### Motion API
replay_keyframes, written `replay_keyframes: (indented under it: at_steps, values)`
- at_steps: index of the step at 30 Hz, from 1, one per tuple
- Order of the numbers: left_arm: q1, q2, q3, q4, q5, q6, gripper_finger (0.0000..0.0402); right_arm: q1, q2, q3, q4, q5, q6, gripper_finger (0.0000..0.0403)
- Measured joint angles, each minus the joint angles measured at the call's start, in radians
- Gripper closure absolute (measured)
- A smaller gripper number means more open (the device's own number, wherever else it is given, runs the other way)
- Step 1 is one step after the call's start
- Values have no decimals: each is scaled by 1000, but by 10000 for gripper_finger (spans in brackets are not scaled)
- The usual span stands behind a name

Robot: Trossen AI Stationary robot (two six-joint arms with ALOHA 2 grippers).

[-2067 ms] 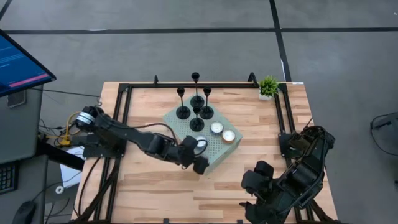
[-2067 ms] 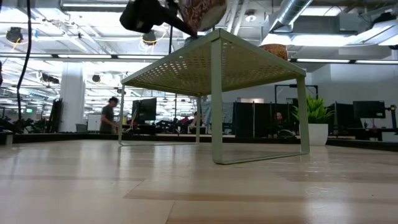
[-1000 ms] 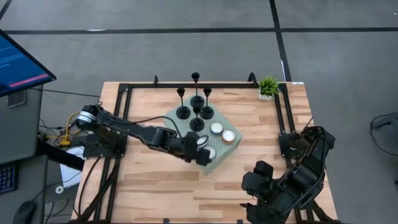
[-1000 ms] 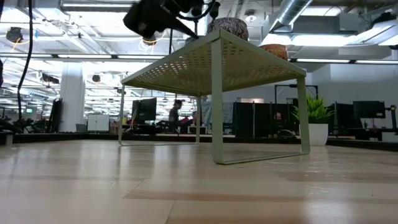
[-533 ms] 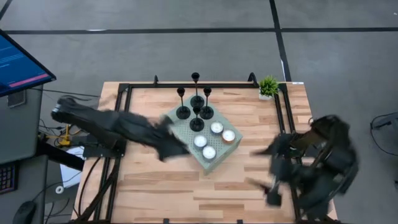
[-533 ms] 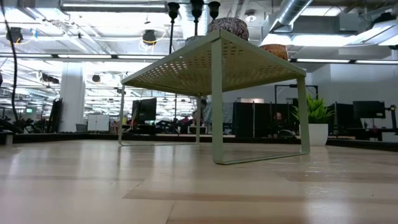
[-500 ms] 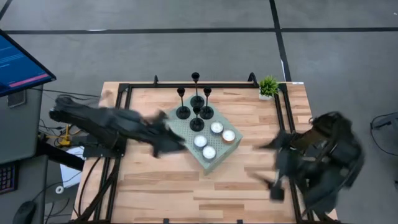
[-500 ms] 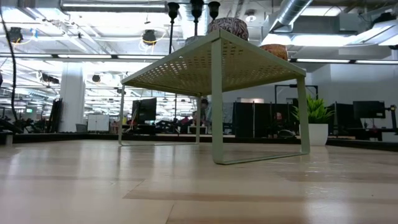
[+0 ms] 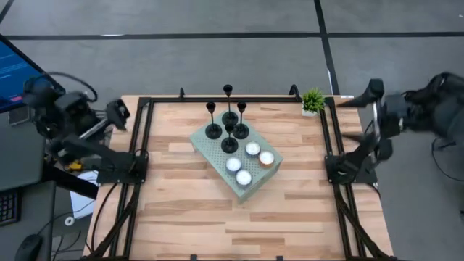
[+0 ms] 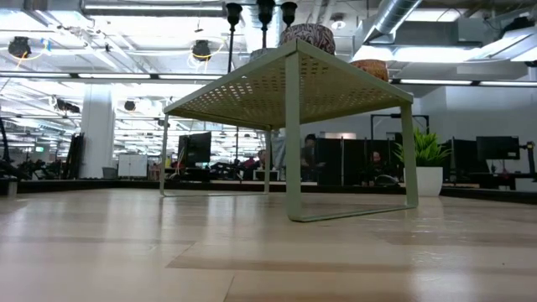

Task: Pick & Place candle stick holders
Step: Return to Home Position

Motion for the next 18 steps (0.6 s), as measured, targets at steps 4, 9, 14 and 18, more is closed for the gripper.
replay_keyframes:
  at_steps: [4, 9, 14, 18]
  values:
    - [0, -33, -5, -135, 60, 1, 79, 28, -154, -125, 70, -31, 44, 42]
    - [0, -73, -107, -163, 147, -77, 79, 88, -342, -428, 286, -43, 31, 42]
    - [0, -104, -283, -52, 235, -121, 79, 118, -595, -857, 588, 16, 28, 42]
    - [0, -156, -457, 109, 275, -131, 79, 141, -776, -1263, 1014, 13, -92, 42]
